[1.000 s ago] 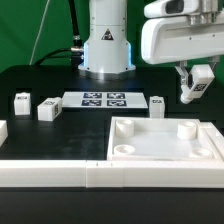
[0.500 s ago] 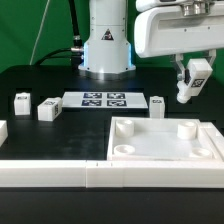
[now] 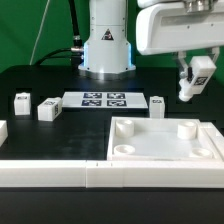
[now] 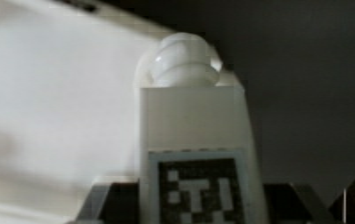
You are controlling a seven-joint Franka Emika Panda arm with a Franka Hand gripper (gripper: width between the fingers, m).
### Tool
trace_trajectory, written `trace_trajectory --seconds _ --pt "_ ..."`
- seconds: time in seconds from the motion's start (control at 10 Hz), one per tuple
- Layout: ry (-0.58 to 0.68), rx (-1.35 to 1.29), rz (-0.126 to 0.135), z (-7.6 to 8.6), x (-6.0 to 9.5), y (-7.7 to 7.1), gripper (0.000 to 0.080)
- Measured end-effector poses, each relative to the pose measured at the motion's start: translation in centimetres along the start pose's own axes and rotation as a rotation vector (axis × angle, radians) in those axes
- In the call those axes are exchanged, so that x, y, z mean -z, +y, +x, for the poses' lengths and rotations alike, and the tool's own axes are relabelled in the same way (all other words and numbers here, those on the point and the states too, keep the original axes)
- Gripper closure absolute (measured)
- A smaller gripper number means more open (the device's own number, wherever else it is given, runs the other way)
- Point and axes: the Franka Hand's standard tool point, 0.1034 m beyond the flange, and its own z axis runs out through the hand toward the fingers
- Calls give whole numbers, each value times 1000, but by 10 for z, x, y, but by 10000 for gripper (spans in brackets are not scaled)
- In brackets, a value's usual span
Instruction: Assemble one leg
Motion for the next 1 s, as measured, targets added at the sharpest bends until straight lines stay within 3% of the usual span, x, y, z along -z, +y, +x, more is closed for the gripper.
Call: trace_trajectory --seconds 0.4,0.7,0.8,0.9,1.0 --pt "37 40 13 52 -19 17 509" --pt "72 40 5 52 -21 18 509" --pt "171 53 -20 58 -18 23 509" --pt "242 58 -40 53 -21 27 509" --pt "216 61 -34 50 -24 27 509"
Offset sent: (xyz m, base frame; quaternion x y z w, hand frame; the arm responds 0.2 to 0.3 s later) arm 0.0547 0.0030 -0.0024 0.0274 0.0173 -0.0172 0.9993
